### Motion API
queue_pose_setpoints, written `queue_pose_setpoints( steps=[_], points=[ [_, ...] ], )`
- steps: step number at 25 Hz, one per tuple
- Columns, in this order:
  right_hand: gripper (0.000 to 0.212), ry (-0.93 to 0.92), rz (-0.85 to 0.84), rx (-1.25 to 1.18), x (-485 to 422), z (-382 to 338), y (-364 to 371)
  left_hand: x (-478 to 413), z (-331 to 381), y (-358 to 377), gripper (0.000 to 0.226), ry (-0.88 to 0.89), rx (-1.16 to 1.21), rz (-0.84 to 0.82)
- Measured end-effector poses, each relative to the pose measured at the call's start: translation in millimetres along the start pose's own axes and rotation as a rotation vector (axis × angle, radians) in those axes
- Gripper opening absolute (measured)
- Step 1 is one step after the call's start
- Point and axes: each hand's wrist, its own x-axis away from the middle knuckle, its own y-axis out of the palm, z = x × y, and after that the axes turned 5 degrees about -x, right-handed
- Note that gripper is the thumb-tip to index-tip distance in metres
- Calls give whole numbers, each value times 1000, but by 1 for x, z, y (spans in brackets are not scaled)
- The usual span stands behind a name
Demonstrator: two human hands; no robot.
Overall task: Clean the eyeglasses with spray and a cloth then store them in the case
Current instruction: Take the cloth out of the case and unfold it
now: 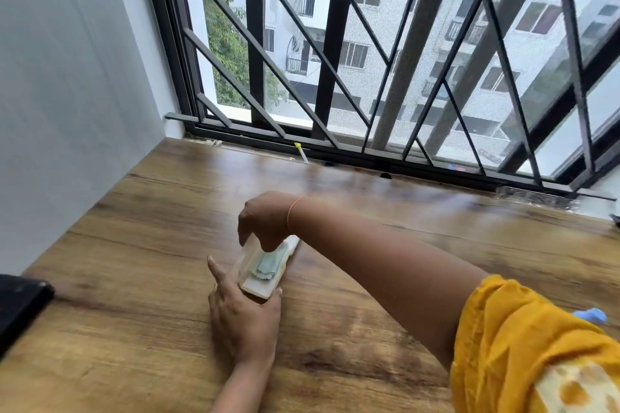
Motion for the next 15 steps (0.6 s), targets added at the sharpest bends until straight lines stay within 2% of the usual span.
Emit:
queue_pose_setpoints(
  steps=[4,9,11,12,14,15],
  points=[
    [51,3,-20,-248,-11,4,7,0,0,0,118,-10,6,7],
    [69,-16,363,-271,7,17,46,-2,0,1,121,-46,13,3],
    [79,116,549,-276,17,18,67,-2,0,2,122,-51,-5,6],
    [75,197,692,-311,23,16,75,-2,0,2,122,-51,-12,6],
    [49,431,882,-429,31,8,84,-2,0,1,123,-55,-20,2],
    [40,546,826,-501,34,2,84,-2,0,1,123,-58,-22,0]
  ],
)
